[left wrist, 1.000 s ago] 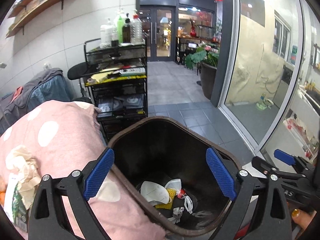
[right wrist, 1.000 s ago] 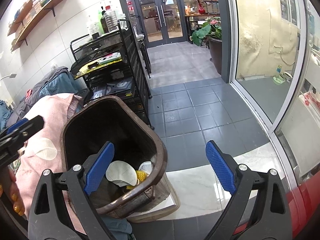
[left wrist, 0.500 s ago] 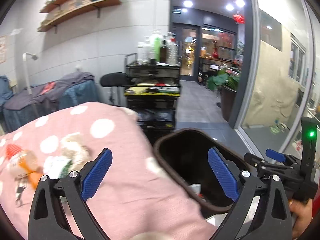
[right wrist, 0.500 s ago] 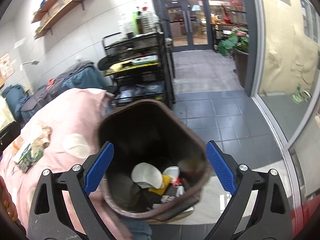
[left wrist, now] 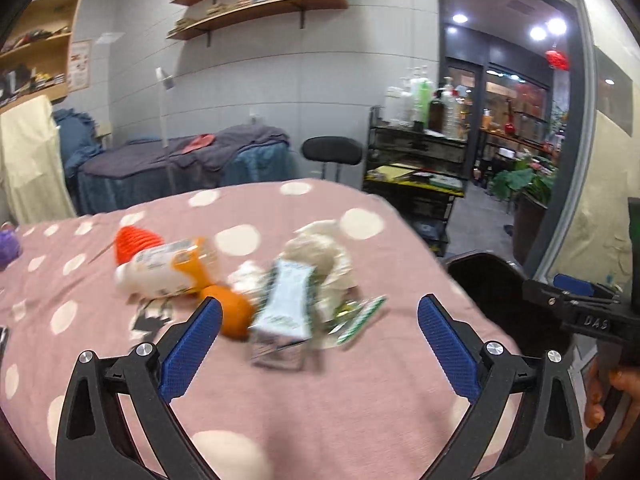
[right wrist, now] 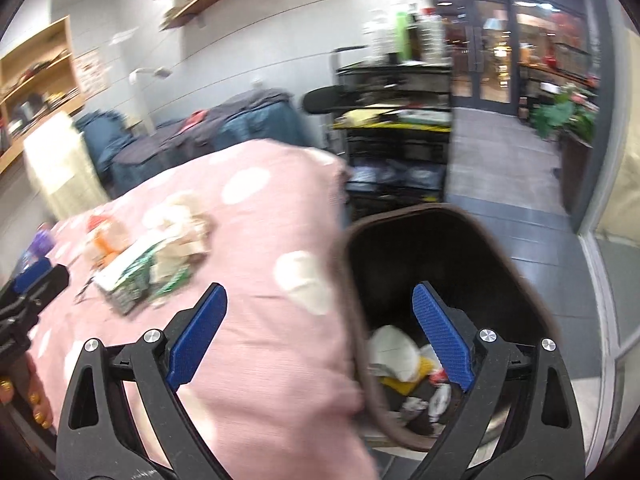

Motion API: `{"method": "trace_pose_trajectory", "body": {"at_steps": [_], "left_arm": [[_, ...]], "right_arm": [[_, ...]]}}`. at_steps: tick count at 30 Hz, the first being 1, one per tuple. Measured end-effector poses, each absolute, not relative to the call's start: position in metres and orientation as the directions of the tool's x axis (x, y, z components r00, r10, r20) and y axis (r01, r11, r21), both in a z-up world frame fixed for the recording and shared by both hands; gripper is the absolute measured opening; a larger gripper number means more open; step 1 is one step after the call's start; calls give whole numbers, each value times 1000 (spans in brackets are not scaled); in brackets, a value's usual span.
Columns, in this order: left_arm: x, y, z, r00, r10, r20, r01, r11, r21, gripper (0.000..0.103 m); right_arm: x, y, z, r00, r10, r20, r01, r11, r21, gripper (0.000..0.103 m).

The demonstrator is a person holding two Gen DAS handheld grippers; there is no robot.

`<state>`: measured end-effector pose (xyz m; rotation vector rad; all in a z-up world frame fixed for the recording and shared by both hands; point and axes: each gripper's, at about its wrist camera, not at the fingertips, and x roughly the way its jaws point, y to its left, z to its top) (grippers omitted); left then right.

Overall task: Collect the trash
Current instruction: 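Move both tools back toward the remaining trash on the table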

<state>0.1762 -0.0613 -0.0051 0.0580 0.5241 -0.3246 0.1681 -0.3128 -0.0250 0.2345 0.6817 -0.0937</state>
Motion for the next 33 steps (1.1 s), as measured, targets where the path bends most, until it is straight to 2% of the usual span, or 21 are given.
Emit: {"method": "trace_pose_trajectory", "body": {"at_steps": [6,13,20,25,33], "left_arm": [[184,-4,-17,825,-186,-533,206,978,-23,96],[194,41,-27,818,-107,-565,148,989,28,96],[222,67,-33,807,-78,-585,151,985,78,96],[234,78,-35,796,-96,-598,177,981,78,96],[236,74,-41,786,-129,-605,200,978,51,96]], "right_arm": [[194,-260,-26,739,120,-663,29,977,209,93],[218,-212,-24,679,245,-692,-81,962,260,93],[249,-171,-29,590,370,-718,-137,922,362,93],[274,-149,-35,530,400,-748,-145,912,385,93],[319,-122,-52,471,366,-803,-73,923,378,78]]}}
